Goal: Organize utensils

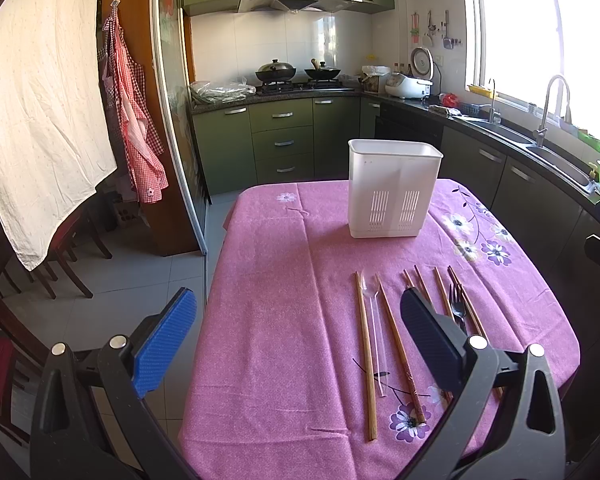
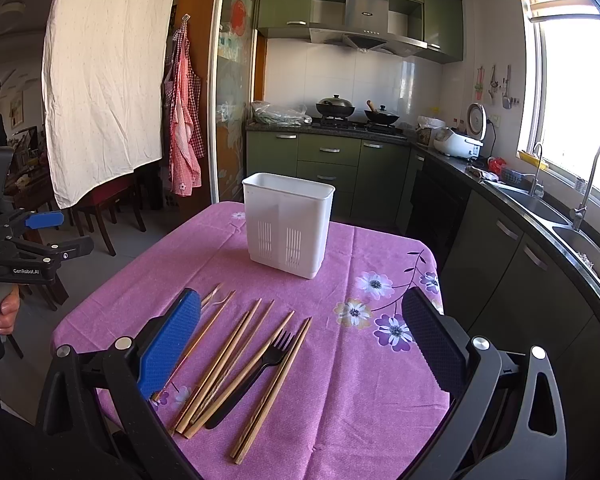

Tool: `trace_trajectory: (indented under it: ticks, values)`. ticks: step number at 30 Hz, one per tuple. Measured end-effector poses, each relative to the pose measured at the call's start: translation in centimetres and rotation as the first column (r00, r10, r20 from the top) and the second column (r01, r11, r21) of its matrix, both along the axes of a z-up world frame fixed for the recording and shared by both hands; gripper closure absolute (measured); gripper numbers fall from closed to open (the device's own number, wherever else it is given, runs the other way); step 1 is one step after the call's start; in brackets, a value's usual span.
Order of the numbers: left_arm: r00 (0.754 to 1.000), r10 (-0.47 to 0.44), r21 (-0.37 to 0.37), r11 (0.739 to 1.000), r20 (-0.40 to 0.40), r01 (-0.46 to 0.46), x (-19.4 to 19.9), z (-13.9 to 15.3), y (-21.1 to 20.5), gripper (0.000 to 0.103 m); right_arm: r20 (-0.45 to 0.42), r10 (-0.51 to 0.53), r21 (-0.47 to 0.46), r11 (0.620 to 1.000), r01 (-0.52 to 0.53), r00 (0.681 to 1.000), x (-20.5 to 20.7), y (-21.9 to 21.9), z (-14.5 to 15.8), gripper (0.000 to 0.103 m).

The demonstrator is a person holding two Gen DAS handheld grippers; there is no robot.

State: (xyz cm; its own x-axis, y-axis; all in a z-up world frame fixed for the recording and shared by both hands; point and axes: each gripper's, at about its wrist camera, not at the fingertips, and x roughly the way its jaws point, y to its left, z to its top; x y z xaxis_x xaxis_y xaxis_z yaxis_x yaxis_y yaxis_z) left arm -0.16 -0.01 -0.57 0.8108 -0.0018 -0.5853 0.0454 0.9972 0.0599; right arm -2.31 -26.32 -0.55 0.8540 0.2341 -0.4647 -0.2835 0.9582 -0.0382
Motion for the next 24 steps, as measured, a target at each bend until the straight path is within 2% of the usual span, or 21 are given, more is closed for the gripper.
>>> trace_trajectory:
  ticks: [24]
  values:
    - [1.0, -0.004, 0.005, 1.0, -0.006, 0.004, 0.19, -0.41, -0.65, 0.006, -0.003, -0.001, 0.004, 1.0, 0.001, 1.0, 0.14, -0.19, -0.22, 0.004]
